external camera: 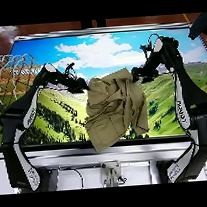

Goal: Fold the shirts.

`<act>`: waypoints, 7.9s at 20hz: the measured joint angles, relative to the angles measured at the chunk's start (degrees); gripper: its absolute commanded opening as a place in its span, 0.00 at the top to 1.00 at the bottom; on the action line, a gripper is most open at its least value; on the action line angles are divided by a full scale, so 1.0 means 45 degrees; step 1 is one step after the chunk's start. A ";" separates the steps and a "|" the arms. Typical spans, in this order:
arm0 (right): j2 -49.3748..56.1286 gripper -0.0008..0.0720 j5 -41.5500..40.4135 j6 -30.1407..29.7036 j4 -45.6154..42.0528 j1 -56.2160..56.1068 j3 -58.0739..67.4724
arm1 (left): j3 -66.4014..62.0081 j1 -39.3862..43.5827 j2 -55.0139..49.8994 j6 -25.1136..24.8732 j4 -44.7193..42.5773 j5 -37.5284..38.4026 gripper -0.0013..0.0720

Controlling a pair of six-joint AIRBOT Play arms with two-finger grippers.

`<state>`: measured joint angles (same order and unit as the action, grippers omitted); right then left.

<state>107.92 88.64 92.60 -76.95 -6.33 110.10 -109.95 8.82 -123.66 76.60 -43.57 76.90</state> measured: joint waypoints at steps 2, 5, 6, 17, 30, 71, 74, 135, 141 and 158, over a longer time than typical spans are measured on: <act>0.0000 0.14 0.0534 0.0044 -0.0058 -0.0029 0.0000 | -0.0335 0.0155 -0.0389 -0.0087 0.0194 -0.0058 0.39; 0.0000 0.14 0.1214 0.0053 -0.0189 -0.0049 0.0000 | -0.0588 0.0204 -0.0801 -0.0136 0.0272 -0.0078 0.75; 0.0000 0.13 0.1341 0.0073 -0.0228 -0.0049 0.0000 | -0.0641 0.0238 -0.0879 -0.0165 0.0325 -0.0053 0.86; 0.0160 0.07 -0.0321 0.0505 0.0267 0.0510 -0.2535 | -0.1608 -0.0287 0.0117 -0.0947 0.0359 0.0971 0.90; -0.0903 0.88 -0.3827 -0.0695 0.1073 -0.0199 -0.1515 | -0.1671 -0.0991 0.2822 -0.1637 0.0350 0.0214 0.90; -0.7951 0.30 -0.5474 0.1175 -0.1749 -0.0607 -1.1302 | 0.4318 0.0087 0.5756 0.1457 -0.4007 -0.2297 0.71; -0.7509 0.19 -0.7101 0.0928 -0.1753 -0.0607 -1.0452 | 0.4172 -0.0253 0.5430 0.1467 -0.3886 -0.2409 0.57; -0.8631 0.88 -0.2438 -0.3016 0.1817 -0.0627 -0.3861 | -0.0865 -0.8140 0.7728 0.0010 -0.5440 0.4711 0.25; -0.8325 0.88 -0.2404 -0.2696 0.1880 -0.0627 -0.3861 | -0.0627 -0.8272 0.6805 -0.0272 -0.6776 0.3541 0.25; -0.7514 0.88 -0.2453 -0.0923 0.1676 -0.0627 -0.3861 | -0.0063 -0.7936 0.3886 0.0476 -0.8170 0.1758 0.16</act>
<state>74.11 77.60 88.44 -69.41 -9.15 92.73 -110.24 -26.89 -106.17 78.74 -80.34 84.82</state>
